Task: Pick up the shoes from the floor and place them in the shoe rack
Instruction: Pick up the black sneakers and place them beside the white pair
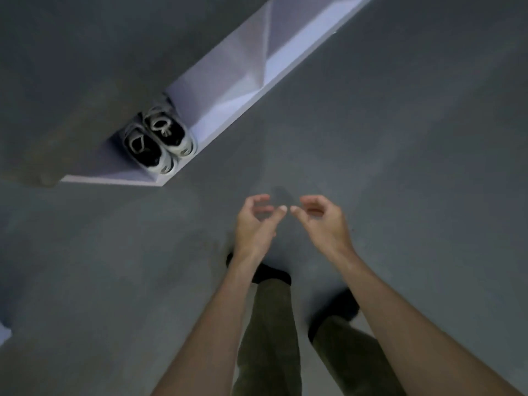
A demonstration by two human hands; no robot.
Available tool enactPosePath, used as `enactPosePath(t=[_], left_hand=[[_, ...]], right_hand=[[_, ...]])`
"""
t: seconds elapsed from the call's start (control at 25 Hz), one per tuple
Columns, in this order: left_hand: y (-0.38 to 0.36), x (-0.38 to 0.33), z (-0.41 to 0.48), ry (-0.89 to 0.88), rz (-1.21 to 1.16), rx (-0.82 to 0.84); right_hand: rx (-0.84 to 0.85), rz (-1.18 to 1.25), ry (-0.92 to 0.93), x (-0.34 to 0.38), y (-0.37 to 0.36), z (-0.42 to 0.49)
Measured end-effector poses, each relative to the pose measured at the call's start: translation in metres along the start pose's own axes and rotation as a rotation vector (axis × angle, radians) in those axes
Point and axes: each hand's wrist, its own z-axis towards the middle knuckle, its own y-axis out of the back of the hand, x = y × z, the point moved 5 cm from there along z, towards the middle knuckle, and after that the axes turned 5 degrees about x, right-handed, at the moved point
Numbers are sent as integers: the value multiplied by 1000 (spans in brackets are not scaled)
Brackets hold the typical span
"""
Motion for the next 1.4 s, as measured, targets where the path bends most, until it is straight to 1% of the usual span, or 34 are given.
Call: enactPosePath(t=[0.12,0.32,0.4,0.52,0.64,0.76,0.84,0.96,1.12,1.28,1.4], left_hand=[[-55,1,-39,-33,163,76],[-180,30,-112,-60,392,243],[-247,50,-158,-67,517,319],[-350,76,-235,-107,608,456],[-459,121,-304,-110,724,609],[-554,182,-360,-108,835,769],[-605,214,-391,-141,911,851],[-663,264,-423,-135,1032,947],[-720,321,-441,-91,1232,1069],[-773,388,-429,-69,1403,1104],[-821,444,-411,-144,1544,1097]], right_hand=[[-58,118,-102,-36,67,-41],[-232,367,-207,-139,187,-116],[-334,481,-263,-193,237,-164],[-515,630,-332,-271,298,-234],[-632,811,-446,-356,346,-298],[-801,957,-505,-437,388,-358],[-890,1030,-565,-478,418,-391],[-958,1089,-623,-525,461,-431],[-1003,1090,-758,-597,496,-462],[-1028,1124,-947,-710,501,-483],[-1003,1181,-1076,-794,488,-492]])
